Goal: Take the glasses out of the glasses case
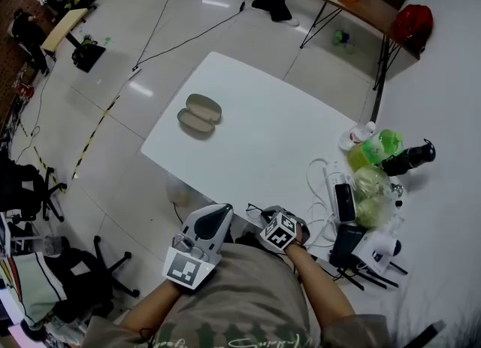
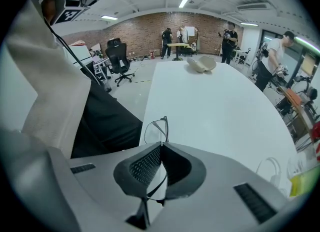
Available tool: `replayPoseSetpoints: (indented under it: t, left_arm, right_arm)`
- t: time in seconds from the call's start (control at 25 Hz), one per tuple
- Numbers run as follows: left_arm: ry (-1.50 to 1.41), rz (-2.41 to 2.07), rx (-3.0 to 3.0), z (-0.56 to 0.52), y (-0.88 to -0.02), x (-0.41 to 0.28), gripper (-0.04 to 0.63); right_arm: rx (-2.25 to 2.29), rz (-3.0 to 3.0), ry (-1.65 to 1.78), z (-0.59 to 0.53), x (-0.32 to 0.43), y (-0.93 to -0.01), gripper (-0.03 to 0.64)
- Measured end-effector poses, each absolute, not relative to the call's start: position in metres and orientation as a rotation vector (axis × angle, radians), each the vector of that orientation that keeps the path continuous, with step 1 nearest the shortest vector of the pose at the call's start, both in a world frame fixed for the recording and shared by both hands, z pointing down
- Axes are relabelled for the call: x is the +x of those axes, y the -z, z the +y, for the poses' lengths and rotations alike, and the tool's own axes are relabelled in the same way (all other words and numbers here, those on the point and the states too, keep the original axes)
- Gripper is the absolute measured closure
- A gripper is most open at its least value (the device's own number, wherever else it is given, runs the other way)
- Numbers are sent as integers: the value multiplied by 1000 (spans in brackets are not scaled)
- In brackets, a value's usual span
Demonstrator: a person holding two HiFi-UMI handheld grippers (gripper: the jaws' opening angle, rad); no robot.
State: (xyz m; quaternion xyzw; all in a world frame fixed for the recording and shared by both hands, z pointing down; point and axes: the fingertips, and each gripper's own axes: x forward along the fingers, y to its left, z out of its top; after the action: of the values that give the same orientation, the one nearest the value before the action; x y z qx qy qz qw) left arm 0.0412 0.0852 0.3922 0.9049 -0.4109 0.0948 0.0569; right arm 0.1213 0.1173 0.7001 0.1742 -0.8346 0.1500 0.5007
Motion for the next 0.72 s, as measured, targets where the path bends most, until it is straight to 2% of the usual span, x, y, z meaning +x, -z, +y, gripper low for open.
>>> replayPoseSetpoints:
  t: [0.72]
  left_arm:
    - [-287,-1245,2732,88,-396,44,586]
  right_arm:
    - [454,-2001,-407,127,145,-706,598]
